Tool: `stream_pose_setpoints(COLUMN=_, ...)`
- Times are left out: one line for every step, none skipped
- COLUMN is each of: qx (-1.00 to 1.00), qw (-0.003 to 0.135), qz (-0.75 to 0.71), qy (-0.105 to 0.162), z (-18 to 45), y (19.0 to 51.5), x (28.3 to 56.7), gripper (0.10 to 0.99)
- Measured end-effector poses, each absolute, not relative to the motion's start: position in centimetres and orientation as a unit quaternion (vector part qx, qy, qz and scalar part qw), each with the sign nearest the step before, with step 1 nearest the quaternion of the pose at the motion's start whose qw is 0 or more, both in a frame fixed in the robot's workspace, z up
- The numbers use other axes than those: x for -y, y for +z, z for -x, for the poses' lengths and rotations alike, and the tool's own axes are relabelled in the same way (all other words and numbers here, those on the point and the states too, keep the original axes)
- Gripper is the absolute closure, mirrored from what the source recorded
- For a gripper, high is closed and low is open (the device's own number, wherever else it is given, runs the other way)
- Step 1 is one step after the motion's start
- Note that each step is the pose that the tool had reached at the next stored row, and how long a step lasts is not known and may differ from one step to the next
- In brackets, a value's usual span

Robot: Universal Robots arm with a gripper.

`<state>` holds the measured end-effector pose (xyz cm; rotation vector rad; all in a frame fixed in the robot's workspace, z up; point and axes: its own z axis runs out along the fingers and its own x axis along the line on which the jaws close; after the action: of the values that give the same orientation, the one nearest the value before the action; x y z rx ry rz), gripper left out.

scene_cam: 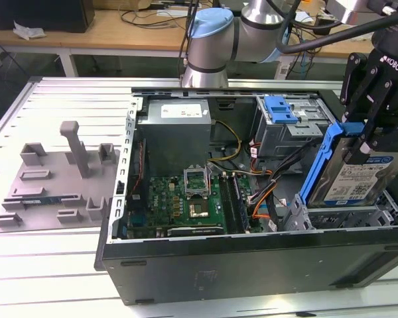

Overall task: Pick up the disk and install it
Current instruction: 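Insert the disk into the insertion slot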

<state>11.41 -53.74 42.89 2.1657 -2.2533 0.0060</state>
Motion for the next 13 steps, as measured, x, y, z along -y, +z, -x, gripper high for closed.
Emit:
stream_pose_setpoints(qx=0.721, qw=0.008, qz=-0.693, qy=0.002, z=-11.4, y=42.9, x=53.7, gripper=0.718)
stream_pose_setpoints(qx=0.721, qw=0.008, qz=-0.693, qy=0.002, z=-11.4, y=42.9, x=53.7, gripper=0.718)
stream_pose_setpoints(qx=0.721, qw=0.008, qz=-0.693, qy=0.002, z=-11.4, y=42.9, x=53.7, gripper=0.718)
stream_pose_setpoints(qx=0.721, qw=0.009, qz=-0.693, qy=0.001, z=-11.4, y=43.1, x=53.7, gripper=0.718)
stream_pose_setpoints(qx=0.721, qw=0.009, qz=-0.693, qy=0.001, z=-11.4, y=43.3, x=53.7, gripper=0.718)
stream_pose_setpoints(qx=0.721, qw=0.010, qz=-0.693, qy=0.001, z=-11.4, y=43.6, x=53.7, gripper=0.718)
stream_pose_setpoints(qx=0.721, qw=0.010, qz=-0.693, qy=0.000, z=-11.4, y=43.9, x=53.7, gripper=0.718)
stream_pose_setpoints(qx=0.721, qw=0.010, qz=-0.693, qy=0.000, z=-11.4, y=44.4, x=53.7, gripper=0.718)
stream_pose_setpoints(qx=0.721, qw=0.010, qz=-0.693, qy=0.000, z=-11.4, y=44.7, x=53.6, gripper=0.718)
stream_pose_setpoints(qx=0.721, qw=0.010, qz=-0.693, qy=0.000, z=-11.4, y=45.1, x=53.5, gripper=0.718)
stream_pose_setpoints(qx=0.721, qw=0.010, qz=-0.693, qy=0.000, z=-11.4, y=45.4, x=53.5, gripper=0.718)
stream_pose_setpoints(qx=0.721, qw=0.010, qz=-0.693, qy=0.000, z=-11.4, y=45.7, x=53.4, gripper=0.718)
stream_pose_setpoints(qx=0.721, qw=0.010, qz=-0.693, qy=0.000, z=-11.4, y=46.0, x=53.3, gripper=0.718)
